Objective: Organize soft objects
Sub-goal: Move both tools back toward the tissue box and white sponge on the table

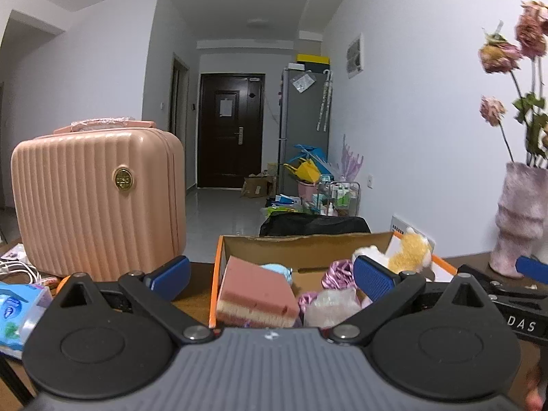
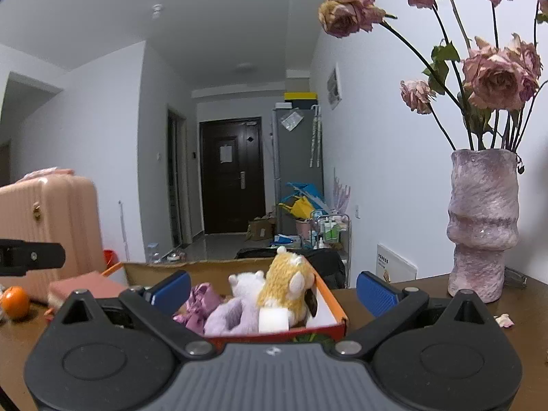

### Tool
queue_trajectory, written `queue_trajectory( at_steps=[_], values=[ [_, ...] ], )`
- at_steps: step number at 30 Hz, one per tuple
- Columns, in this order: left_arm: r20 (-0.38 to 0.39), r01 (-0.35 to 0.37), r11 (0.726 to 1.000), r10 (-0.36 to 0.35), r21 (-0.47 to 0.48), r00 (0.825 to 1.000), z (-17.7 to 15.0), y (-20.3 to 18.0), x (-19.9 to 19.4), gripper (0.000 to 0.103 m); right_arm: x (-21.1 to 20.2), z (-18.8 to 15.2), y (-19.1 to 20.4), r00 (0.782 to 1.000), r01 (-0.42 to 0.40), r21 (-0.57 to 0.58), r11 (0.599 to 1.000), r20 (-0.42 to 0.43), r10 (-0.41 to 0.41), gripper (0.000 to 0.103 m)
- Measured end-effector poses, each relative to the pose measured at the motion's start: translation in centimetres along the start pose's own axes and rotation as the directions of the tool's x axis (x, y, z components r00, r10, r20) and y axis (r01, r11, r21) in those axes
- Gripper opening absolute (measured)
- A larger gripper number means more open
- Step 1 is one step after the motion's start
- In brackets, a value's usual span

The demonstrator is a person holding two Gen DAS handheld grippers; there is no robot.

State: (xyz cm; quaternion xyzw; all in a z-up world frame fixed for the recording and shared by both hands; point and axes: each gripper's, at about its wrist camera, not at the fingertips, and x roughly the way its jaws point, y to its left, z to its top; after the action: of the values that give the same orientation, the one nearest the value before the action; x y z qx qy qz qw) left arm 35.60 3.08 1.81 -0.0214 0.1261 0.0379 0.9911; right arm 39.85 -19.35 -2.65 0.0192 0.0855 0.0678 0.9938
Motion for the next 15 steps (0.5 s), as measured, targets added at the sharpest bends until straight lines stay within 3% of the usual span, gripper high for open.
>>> queue_trajectory(
  at_steps=[15],
  values=[
    [-0.06, 0.047, 0.998, -0.044, 0.048, 0.997, -2.9, 1.4, -5.1, 0.103, -6.8, -2.0, -0.1, 0.994, -0.066, -0.067, 0.996, -0.093, 0.06, 0.103]
  ],
)
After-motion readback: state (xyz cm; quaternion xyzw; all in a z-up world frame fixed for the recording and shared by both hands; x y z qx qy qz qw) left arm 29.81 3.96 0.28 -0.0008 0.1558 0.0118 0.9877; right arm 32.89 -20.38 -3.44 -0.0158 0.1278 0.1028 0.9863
